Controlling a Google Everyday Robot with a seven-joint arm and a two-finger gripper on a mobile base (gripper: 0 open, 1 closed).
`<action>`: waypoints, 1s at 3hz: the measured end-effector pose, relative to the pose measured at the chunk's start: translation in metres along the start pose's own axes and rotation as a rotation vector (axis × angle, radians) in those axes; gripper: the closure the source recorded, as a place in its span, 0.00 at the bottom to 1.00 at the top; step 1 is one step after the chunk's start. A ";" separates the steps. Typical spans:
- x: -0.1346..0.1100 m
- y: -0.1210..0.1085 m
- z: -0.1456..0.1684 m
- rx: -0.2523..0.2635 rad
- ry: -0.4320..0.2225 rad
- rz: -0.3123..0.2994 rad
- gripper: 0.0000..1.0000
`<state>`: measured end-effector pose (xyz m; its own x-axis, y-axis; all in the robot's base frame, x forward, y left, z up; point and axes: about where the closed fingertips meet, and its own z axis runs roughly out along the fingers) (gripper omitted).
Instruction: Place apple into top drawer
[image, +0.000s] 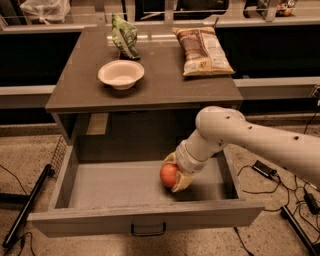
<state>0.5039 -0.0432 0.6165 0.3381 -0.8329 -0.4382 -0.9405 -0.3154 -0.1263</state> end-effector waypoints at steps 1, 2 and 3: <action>0.000 0.001 0.001 -0.003 -0.001 -0.001 0.15; -0.001 0.001 0.003 -0.006 -0.002 -0.001 0.00; -0.001 0.001 0.003 -0.006 -0.002 -0.001 0.00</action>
Offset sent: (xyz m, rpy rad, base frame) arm -0.0008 0.0006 -0.0012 -0.0002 0.0028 0.0021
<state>0.5023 -0.0419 0.6141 0.3391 -0.8316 -0.4398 -0.9399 -0.3192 -0.1213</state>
